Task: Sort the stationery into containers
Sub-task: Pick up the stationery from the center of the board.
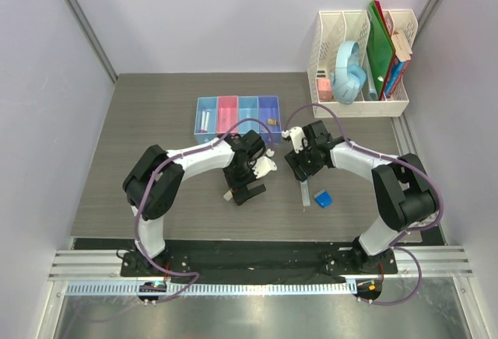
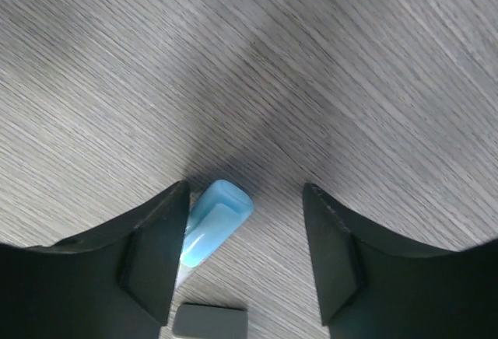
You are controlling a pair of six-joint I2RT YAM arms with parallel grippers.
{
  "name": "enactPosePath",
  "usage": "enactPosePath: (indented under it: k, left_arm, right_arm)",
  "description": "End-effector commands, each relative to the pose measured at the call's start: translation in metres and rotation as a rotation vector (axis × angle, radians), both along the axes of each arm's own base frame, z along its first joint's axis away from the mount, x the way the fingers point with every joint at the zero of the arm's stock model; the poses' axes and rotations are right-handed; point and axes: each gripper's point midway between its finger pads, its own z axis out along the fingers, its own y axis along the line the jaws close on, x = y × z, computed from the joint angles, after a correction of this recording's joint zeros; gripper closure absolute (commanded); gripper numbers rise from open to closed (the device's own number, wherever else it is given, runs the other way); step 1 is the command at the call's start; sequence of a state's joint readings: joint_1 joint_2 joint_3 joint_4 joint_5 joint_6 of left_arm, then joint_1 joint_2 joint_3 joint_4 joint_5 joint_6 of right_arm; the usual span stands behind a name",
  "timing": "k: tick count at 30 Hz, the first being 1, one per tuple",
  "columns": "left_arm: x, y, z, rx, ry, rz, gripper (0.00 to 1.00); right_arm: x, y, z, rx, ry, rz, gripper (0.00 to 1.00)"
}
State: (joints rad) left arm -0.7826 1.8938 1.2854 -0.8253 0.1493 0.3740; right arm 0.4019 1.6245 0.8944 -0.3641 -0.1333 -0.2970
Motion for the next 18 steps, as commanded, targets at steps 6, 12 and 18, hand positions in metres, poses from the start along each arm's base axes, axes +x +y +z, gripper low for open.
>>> enactPosePath:
  k: [6,12,18]
  left_arm:
    - [-0.009,-0.006,-0.014,0.002,0.052,-0.004,0.00]
    - [-0.008,-0.004,-0.022,0.026,0.060,-0.013,0.03]
    - [-0.007,-0.005,-0.027,0.039,0.070,-0.016,0.23]
  right_arm:
    - [-0.016,0.000,0.007,-0.041,0.019,0.043,0.45]
    - [-0.036,0.018,0.018,-0.101,-0.028,0.134,0.34]
    - [-0.042,0.020,0.018,-0.111,-0.027,0.159,0.35]
